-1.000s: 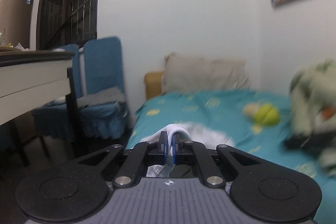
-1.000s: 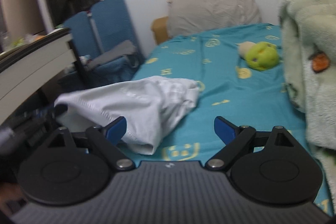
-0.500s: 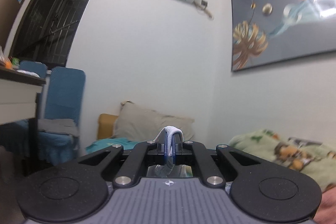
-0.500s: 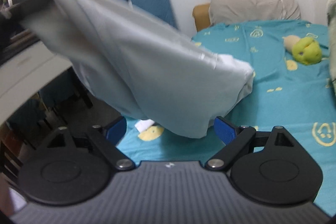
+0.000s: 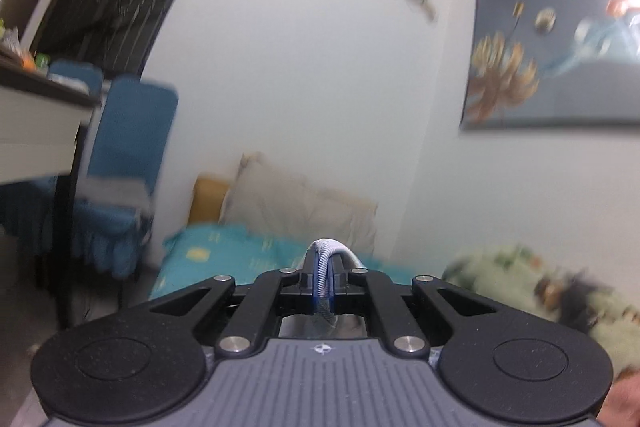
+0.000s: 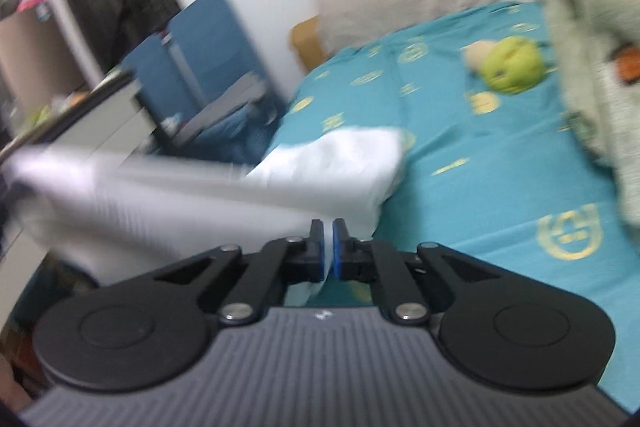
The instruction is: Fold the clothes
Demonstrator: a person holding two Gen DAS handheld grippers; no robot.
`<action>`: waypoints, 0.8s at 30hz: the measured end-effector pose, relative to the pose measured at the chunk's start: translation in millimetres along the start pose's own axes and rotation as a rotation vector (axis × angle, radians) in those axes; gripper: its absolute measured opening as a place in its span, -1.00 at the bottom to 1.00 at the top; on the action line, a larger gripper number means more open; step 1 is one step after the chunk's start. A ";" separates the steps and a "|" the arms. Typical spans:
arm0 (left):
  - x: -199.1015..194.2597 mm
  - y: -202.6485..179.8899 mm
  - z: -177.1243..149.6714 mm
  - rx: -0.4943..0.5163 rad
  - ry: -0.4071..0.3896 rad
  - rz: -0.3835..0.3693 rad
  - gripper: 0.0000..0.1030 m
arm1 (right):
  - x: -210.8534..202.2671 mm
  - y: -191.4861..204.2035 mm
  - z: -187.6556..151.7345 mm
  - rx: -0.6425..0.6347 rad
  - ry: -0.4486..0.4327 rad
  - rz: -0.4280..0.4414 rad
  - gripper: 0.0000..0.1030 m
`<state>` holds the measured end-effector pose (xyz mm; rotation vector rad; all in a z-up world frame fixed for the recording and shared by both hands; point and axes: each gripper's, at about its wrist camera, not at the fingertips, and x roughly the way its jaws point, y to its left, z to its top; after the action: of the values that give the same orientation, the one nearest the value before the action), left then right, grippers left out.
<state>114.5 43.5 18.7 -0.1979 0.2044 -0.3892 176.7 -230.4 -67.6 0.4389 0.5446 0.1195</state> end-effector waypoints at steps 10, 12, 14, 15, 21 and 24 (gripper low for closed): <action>103.1 65.7 -69.4 -0.190 0.477 0.059 -0.90 | 24.6 -9.4 -17.5 -0.007 0.132 -0.007 -0.81; 108.1 77.6 -69.8 -0.249 0.484 0.060 -0.90 | 27.9 11.6 -28.5 -0.071 0.168 0.036 -0.68; 105.5 82.9 -69.2 -0.284 0.476 0.063 -0.90 | 31.1 30.4 -40.5 -0.135 0.199 0.058 0.04; 101.3 81.8 -66.6 -0.295 0.472 0.062 -0.90 | 32.3 38.6 -46.6 -0.168 0.209 0.063 0.20; 87.5 66.7 -55.9 -0.304 0.414 0.035 -0.90 | 46.5 66.2 -69.6 -0.366 0.216 -0.019 0.32; 81.1 53.7 -48.8 -0.261 0.359 0.069 -0.91 | 52.0 62.7 -74.5 -0.440 0.202 -0.134 0.32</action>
<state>195.5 52.8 -53.4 -0.3767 0.6159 -0.3261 182.1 -134.5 -122.0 -0.0401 0.7230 0.1516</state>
